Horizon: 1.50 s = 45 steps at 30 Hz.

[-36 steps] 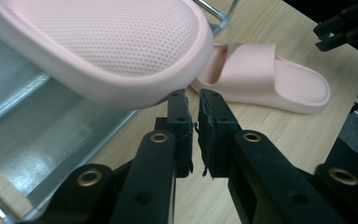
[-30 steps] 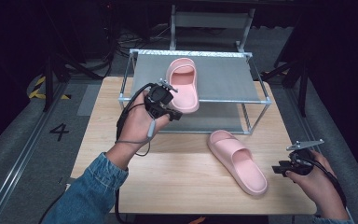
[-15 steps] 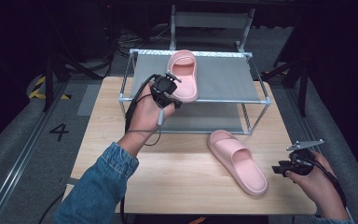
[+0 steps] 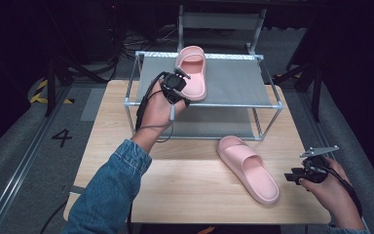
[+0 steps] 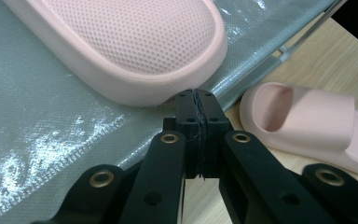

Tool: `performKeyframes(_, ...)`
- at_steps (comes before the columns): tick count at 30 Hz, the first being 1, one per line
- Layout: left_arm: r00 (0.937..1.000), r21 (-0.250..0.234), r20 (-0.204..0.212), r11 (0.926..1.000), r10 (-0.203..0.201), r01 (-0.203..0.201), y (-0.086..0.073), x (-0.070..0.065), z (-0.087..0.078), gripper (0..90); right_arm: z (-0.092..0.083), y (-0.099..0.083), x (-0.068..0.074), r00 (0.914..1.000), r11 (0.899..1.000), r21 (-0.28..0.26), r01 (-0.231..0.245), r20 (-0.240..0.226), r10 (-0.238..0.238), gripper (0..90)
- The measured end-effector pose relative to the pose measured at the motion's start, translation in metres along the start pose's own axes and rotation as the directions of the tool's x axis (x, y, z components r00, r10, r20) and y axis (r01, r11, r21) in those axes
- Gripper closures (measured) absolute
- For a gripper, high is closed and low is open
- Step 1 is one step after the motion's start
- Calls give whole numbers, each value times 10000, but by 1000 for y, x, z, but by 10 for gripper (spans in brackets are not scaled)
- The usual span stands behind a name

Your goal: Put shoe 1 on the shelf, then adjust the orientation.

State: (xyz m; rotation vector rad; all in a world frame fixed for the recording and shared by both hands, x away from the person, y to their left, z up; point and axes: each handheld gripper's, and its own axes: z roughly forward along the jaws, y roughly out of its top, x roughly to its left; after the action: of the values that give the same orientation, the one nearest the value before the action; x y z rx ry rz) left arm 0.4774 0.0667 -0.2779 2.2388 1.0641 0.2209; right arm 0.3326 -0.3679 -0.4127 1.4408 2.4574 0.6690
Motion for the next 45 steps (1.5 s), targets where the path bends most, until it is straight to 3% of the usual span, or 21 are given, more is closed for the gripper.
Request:
performKeyframes(7,9995,-36,-257,9998,198,-199,-3,-6,-9,734,0,0,0,10000,10000,8,26,16,-26,604)
performKeyframes(9,9993,-122,-263,9996,267,-270,-5,-8,-13,651,0,1,1,10000,10000,3,70,37,-70,603)
performKeyframes(10,9983,-71,-317,9988,486,-488,-8,-10,-19,614,-1,1,2,9999,10000,29,87,61,-87,603)
performKeyframes(14,9968,-133,-306,9972,734,-738,-14,-11,-27,528,-2,2,4,9998,9998,18,181,39,-181,601)
performKeyframes(17,9924,-18,-203,9926,1217,-1217,-28,-12,-38,463,-2,4,8,9996,9996,-26,276,43,-276,600)
performKeyframes(19,9909,-16,-195,9911,1334,-1335,-32,-12,-40,429,-4,5,10,9994,9994,-50,345,42,-344,599)
performKeyframes(20,9858,136,-189,9859,1669,-1667,-39,-11,-42,415,-4,6,10,9993,9993,-84,367,38,-366,598)
performKeyframes(25,9752,633,-491,9751,2158,-2126,-55,-15,-44,342,-3,10,16,9987,9988,-65,492,-110,-493,587)
performKeyframes(31,9821,793,-345,9801,1852,-1821,-72,-15,-45,275,-1,16,24,9974,9979,-116,642,-325,-646,575)
performKeyframes(34,9858,1032,-212,9812,1663,-1633,-88,-11,-43,246,-1,20,27,9962,9970,-138,760,-420,-765,571)
performKeyframes(37,9857,1187,-189,9793,1674,-1640,-99,-7,-39,216,2,25,31,9946,9958,-172,894,-505,-902,557)
performKeyframes(40,9883,1006,-269,9840,1504,-1470,-110,-4,-35,206,4,30,35,9924,9946,-175,1027,-668,-1036,541)
performKeyframes(45,9888,1000,-353,9850,1450,-1409,-123,1,-30,193,8,37,40,9909,9943,-74,1063,-829,-1065,535)
